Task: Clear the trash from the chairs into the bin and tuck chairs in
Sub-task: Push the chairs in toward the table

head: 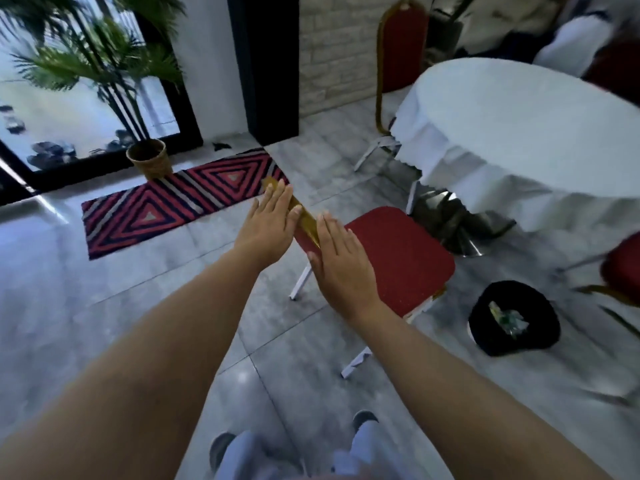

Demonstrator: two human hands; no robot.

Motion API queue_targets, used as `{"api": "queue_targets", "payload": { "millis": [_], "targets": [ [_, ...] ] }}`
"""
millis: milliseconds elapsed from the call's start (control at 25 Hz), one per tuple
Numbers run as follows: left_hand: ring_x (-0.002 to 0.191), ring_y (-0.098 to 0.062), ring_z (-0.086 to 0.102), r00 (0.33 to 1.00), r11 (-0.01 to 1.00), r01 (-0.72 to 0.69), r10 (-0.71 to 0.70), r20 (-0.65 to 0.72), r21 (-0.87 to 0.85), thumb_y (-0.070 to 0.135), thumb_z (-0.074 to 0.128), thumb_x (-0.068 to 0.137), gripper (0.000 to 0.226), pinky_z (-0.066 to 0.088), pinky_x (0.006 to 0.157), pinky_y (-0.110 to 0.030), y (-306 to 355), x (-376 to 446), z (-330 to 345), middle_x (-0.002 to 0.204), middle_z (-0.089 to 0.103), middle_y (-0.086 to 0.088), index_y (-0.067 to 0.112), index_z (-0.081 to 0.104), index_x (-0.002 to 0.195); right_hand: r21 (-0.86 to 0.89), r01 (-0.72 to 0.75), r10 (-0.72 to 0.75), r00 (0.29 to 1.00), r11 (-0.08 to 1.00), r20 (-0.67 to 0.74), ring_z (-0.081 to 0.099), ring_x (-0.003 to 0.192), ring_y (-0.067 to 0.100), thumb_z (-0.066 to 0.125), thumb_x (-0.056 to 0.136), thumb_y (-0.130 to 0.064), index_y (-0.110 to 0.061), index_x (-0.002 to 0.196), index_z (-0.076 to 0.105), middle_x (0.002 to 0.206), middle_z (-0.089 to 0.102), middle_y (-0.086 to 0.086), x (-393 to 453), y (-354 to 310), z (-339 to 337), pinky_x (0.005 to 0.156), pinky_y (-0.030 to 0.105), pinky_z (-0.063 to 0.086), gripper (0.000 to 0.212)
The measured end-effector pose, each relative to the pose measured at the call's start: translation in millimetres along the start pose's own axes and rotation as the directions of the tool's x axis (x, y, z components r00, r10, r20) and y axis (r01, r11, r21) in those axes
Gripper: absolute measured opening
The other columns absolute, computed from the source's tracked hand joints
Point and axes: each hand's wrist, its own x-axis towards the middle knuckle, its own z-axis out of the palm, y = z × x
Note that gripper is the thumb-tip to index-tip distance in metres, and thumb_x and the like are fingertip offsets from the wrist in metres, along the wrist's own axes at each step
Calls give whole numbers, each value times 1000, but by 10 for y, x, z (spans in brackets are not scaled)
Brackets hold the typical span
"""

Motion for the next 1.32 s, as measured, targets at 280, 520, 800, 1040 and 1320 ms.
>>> {"api": "queue_targets", "payload": {
  "millis": [280,520,800,1040,1320],
  "targets": [
    [151,-16,-1,974,974,-221,223,44,-53,53,17,101,66,1,123,-37,-326,293,-48,164,7,-4,16,13,156,-156,-282,283,959,947,-15,20,151,22,29,104,-42,-12,156,19,163,22,6,58,-196,49,121,41,19,61],
    [151,-17,-6,948,948,-313,315,52,-54,59,16,97,74,-1,122,-38,-415,400,-42,164,0,-6,14,8,156,-210,-322,323,946,923,-33,28,148,21,22,103,-48,-14,155,24,160,30,4,70,-226,52,120,44,25,63],
    [151,-19,-6,932,928,-358,362,24,-104,60,17,96,78,0,123,-40,-351,647,67,164,0,-9,9,9,155,-241,-346,336,938,907,-83,40,142,25,26,102,-48,-12,153,31,155,40,7,217,-79,69,117,48,30,62],
    [150,-19,-8,927,926,-370,374,42,-76,61,15,97,79,-1,123,-40,-66,1085,204,164,-2,-10,9,6,155,-327,-397,402,914,858,-55,32,146,22,22,102,-52,-18,154,27,158,35,3,454,345,43,119,46,22,62],
    [150,-19,-12,923,925,-375,379,62,-69,64,13,95,81,-7,122,-38,508,1803,475,163,-5,-9,11,4,155,-334,-542,563,826,771,-39,15,152,20,19,99,-61,-28,157,13,165,17,0,854,1103,-46,122,49,12,67]
  ]
}}
